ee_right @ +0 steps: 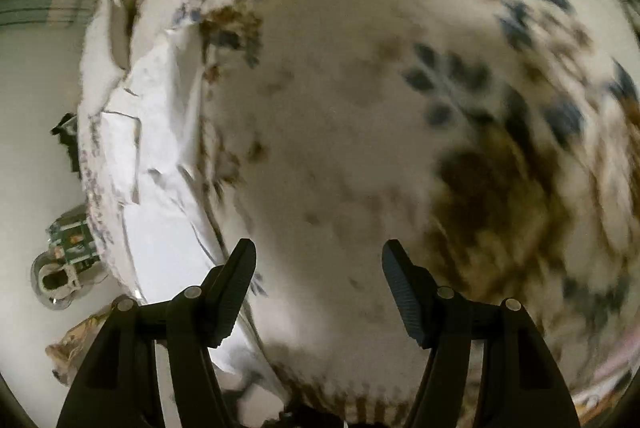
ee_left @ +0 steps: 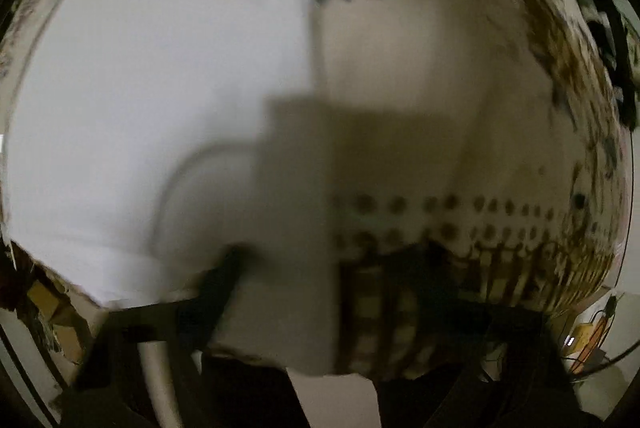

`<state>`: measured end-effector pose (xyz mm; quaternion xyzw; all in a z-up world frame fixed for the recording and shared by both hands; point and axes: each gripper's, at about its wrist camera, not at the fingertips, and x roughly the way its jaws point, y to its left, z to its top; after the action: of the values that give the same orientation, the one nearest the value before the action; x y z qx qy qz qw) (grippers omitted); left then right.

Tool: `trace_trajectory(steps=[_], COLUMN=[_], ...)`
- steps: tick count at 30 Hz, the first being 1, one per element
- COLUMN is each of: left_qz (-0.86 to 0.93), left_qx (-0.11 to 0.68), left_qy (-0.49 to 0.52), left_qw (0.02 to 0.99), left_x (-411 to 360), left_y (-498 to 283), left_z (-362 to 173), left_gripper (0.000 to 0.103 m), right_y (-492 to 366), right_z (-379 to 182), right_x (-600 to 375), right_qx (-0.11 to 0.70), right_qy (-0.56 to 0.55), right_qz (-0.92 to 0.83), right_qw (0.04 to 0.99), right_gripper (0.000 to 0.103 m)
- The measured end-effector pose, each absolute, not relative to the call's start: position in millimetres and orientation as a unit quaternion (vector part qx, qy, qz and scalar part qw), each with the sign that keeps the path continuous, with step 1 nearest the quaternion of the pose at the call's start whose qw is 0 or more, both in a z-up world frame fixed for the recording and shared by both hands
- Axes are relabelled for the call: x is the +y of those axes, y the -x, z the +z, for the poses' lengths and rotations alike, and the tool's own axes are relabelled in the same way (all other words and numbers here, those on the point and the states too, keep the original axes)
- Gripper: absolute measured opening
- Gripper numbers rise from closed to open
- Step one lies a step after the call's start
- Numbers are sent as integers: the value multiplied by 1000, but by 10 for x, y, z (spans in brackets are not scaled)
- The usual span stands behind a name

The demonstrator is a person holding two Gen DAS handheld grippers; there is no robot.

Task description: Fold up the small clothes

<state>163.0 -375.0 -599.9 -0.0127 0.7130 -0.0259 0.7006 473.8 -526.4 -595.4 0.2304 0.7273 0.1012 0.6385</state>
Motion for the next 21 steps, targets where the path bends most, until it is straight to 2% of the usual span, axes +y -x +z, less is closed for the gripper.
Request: trace_trajectory(steps=[1, 5, 10, 15, 16, 17, 18, 21], left_qz=[-14, 9, 33, 59, 66, 69, 71, 80], left_qx=[710, 676, 652, 638, 636, 634, 633, 629], left_qy=[-2, 67, 97, 123, 126, 131, 135, 146], left_qw=[704, 733, 751, 758, 758, 759, 759, 759], left_x=[-3761, -3421, -2936, -2594, -2494, -2445, -2380, -2214], left_y=[-1637, -1672, -1605, -1476, -1475, -1468, -1463, -1447], left_z=[-6037, -5813, -5338, -5019, -4959, -4924, -4892, -4807], left_gripper=[1, 0, 0, 0, 0, 0, 0, 0], right_y=[-4855, -5491, -6290, -6672, -6701, -6716, -6734, -6752], right_z=[-5989, -6156, -6433, -6674, -6671, -6660, -6615, -6398], right_x=[-5207, -4717, -4175, -3771, -3706, -3647, -3565, -3362], right_qx=[726, 707, 693, 700, 696, 695, 697, 690], right_qy=[-234, -259, -277, -304, -306, -300, -282, -247], right_qz=[109, 158, 176, 169, 168, 166, 162, 163], right_qw=[638, 639, 642, 624, 627, 632, 639, 660], right_gripper=[68, 67, 67, 65, 46, 15, 8, 5])
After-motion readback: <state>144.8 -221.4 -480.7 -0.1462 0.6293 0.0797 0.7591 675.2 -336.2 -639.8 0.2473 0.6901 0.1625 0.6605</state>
